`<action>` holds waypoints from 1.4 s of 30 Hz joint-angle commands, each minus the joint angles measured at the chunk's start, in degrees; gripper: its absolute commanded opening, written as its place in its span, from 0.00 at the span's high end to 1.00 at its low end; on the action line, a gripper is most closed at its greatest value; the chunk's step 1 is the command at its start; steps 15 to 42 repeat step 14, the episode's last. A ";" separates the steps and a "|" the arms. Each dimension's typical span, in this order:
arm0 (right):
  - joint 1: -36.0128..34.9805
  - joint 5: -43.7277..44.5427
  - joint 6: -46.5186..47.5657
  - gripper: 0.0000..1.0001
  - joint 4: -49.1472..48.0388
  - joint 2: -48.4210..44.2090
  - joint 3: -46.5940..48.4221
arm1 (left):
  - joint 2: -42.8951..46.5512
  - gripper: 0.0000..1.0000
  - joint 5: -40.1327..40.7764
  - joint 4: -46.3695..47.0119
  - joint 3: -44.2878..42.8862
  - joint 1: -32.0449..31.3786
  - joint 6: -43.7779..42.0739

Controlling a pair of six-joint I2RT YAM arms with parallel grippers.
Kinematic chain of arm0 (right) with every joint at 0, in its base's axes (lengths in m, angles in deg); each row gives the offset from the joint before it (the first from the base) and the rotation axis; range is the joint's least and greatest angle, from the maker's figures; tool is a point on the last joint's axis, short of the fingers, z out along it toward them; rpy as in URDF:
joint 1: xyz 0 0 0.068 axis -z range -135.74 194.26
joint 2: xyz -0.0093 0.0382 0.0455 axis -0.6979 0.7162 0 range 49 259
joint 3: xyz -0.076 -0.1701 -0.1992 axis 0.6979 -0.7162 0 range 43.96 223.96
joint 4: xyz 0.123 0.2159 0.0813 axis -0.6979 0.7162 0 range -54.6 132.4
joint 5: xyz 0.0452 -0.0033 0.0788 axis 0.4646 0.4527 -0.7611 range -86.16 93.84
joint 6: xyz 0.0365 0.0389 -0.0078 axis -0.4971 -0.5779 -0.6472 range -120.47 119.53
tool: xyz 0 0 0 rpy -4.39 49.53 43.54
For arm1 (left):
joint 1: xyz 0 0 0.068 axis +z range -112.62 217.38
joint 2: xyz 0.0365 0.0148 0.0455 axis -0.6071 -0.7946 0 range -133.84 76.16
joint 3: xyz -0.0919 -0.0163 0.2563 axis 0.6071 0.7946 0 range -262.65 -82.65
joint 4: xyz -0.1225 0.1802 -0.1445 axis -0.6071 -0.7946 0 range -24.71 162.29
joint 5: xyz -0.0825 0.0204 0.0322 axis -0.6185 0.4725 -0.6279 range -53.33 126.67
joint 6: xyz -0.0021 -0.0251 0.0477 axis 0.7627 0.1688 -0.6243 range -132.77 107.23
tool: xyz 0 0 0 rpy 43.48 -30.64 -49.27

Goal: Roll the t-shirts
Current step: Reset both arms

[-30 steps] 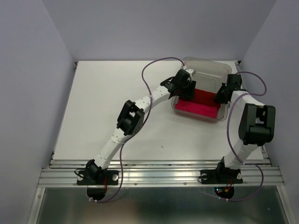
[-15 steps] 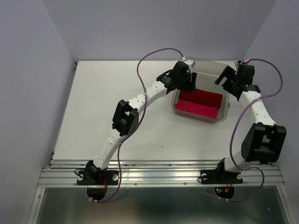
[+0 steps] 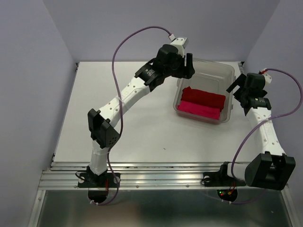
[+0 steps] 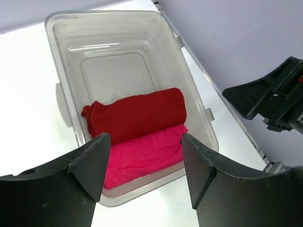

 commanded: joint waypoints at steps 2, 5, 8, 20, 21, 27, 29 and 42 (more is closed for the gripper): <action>0.45 7.00 -2.08 0.00 0.55 -5.09 -1.95 | 7.64 0.27 4.27 -1.58 6.88 -0.23 0.42; 0.45 10.43 -3.93 0.00 0.20 -7.82 -5.20 | 11.07 0.27 6.81 -0.97 12.51 -0.23 0.77; 0.45 12.37 -4.63 0.00 -0.77 -11.51 -8.53 | 15.29 0.26 9.01 -0.26 17.87 -0.23 1.39; 0.45 15.80 -5.43 0.00 -1.56 -16.70 -13.02 | 23.11 0.26 14.28 0.00 27.01 -0.05 1.83; 0.45 15.80 -5.43 0.00 -1.56 -16.70 -13.02 | 23.11 0.26 14.28 0.00 27.01 -0.05 1.83; 0.45 15.80 -5.43 0.00 -1.56 -16.70 -13.02 | 23.11 0.26 14.28 0.00 27.01 -0.05 1.83; 0.45 15.80 -5.43 0.00 -1.56 -16.70 -13.02 | 23.11 0.26 14.28 0.00 27.01 -0.05 1.83; 0.45 15.80 -5.43 0.00 -1.56 -16.70 -13.02 | 23.11 0.26 14.28 0.00 27.01 -0.05 1.83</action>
